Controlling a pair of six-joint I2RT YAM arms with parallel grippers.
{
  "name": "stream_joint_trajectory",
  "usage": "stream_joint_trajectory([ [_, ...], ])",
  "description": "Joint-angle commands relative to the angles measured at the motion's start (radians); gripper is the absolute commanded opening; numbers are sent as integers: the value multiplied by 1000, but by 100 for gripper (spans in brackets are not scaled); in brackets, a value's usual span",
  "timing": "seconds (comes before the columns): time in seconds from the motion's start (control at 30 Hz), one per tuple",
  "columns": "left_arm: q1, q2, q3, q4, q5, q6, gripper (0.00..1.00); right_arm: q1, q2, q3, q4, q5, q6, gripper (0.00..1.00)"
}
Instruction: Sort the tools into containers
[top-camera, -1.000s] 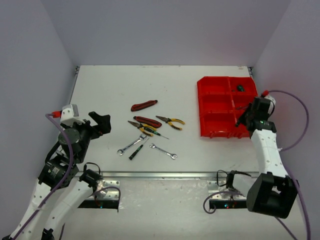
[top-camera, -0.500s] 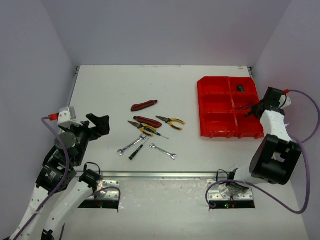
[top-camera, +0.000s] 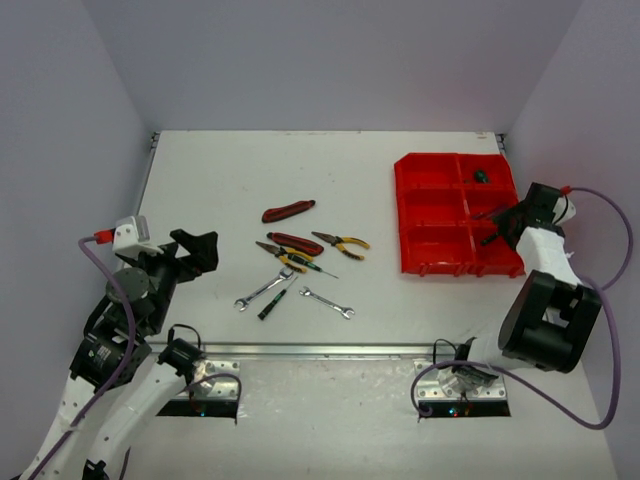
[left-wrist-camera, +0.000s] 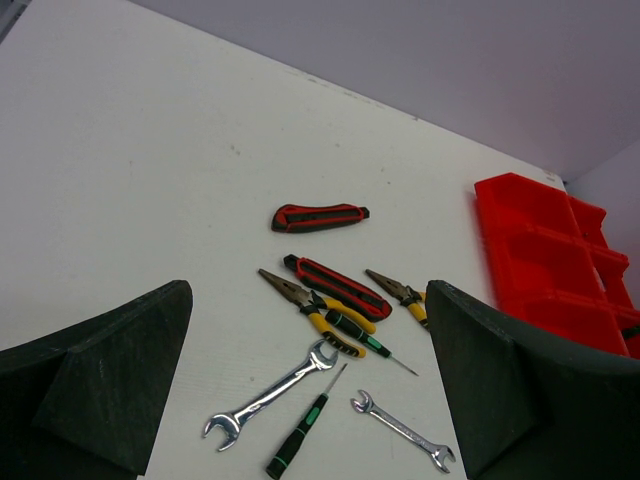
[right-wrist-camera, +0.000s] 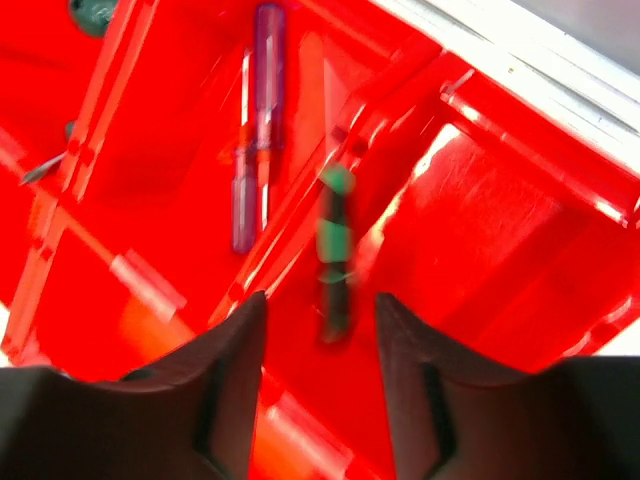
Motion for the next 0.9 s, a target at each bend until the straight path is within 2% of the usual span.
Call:
stream_joint_trajectory([
  [0.0, -10, -2, 1, 38, 5, -2, 100, 6, -64, 20, 30, -33, -5, 48],
  [0.17, -10, 2, 1, 36, 1, -2, 100, 26, -110, 14, 22, -112, -17, 56],
  [0.23, -10, 5, 1, 36, 3, -2, 100, 80, -170, 10, 22, -127, -64, 62],
  [0.3, -10, 17, 1, 38, 5, -2, 100, 222, -207, 26, 10, -122, -114, 65],
  [0.4, -10, 34, 3, 35, 4, -1, 100, 453, -231, 49, -32, -128, -196, 87],
  [0.43, -10, 38, 6, 31, -6, -4, 100, 498, -233, 49, -41, -127, -223, 87],
  [0.53, -10, 30, 12, 19, -37, -15, 100, 737, -207, 48, -45, -128, -279, 85],
  [0.6, -10, 19, 9, 18, -48, -19, 100, 913, -150, 104, -90, -129, -351, 81],
  [0.63, -10, 15, 9, 18, -49, -19, 100, 925, -106, 111, -96, -125, -359, 81],
  [0.67, -10, 13, 7, 18, -54, -20, 100, 1027, -18, 173, -154, -85, -426, 78],
  [0.7, -10, 15, 7, 17, -59, -23, 100, 1070, 31, 208, -180, -48, -457, 77],
  [0.73, -10, 19, 9, 15, -61, -25, 100, 1153, 132, 264, -206, 3, -533, 71],
  [0.77, -10, 22, 9, 12, -62, -25, 100, 1186, 135, 290, -214, 15, -562, 69],
  [0.87, -10, 40, 12, 7, -69, -28, 100, 1264, 327, 399, -229, 24, -659, 60],
])
